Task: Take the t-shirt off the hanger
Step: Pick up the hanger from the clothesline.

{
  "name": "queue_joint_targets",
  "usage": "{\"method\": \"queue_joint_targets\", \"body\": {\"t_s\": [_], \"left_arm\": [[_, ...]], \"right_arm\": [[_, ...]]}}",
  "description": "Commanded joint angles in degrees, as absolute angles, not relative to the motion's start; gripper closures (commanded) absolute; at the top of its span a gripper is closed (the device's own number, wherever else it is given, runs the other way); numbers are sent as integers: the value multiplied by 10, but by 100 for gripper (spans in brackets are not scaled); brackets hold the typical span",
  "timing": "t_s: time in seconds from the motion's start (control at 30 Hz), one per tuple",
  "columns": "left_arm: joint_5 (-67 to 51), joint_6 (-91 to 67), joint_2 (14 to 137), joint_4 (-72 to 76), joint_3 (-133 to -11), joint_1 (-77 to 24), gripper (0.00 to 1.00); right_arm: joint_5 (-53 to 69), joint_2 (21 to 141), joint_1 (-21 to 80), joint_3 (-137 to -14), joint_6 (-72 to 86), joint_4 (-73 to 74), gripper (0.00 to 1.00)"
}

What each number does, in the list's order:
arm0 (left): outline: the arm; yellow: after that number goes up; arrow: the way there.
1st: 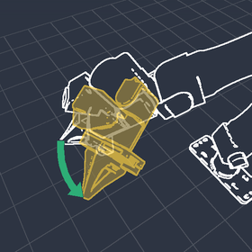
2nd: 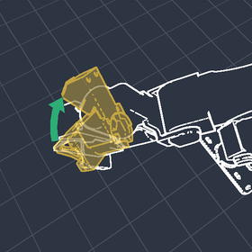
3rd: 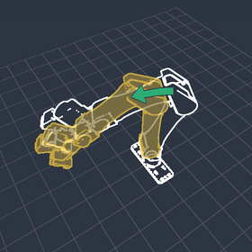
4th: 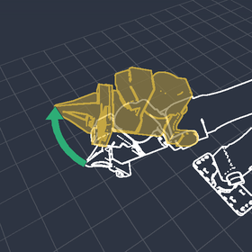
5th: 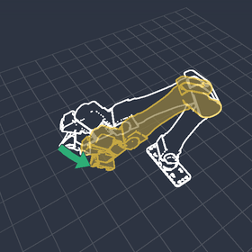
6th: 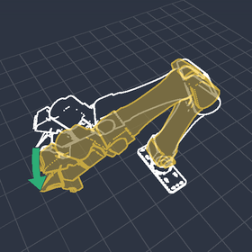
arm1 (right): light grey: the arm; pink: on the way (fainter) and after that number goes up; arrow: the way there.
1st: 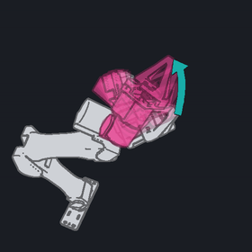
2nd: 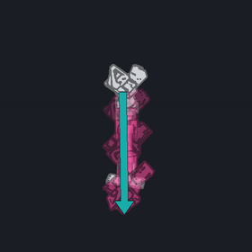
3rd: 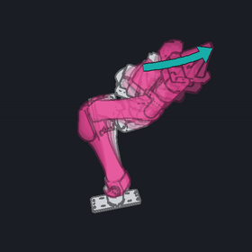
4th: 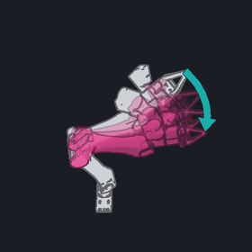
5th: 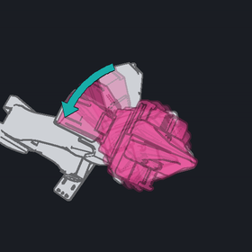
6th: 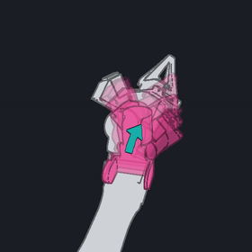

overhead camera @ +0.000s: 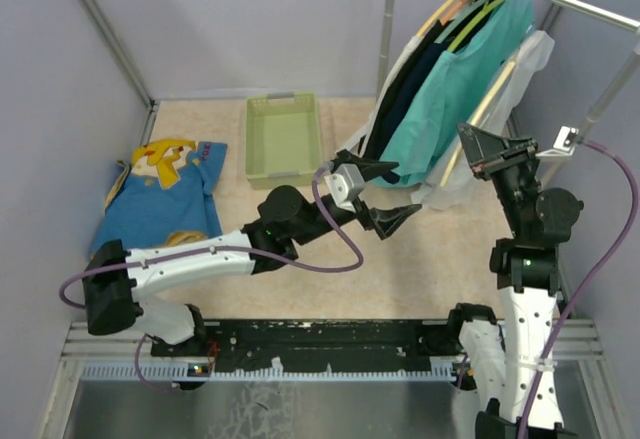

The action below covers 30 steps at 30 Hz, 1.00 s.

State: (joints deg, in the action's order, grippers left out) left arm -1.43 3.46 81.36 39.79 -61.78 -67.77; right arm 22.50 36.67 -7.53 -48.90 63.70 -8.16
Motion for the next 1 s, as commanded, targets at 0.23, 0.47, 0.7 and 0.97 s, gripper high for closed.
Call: {"method": "queue_joint_targets", "body": {"t_s": [0.23, 0.47, 0.7, 0.97], "left_arm": [[103, 111, 931, 389, -742, -732, 7], [126, 110, 963, 399, -766, -733, 7], [128, 110, 994, 402, -806, -733, 8], [159, 120, 1040, 359, -880, -733, 17]], "right_arm": [[205, 331, -67, -483, 626, -113, 100], [206, 317, -63, -466, 625, -108, 100], [211, 311, -62, -457, 622, -103, 100], [211, 305, -62, -461, 620, -93, 100]]}}
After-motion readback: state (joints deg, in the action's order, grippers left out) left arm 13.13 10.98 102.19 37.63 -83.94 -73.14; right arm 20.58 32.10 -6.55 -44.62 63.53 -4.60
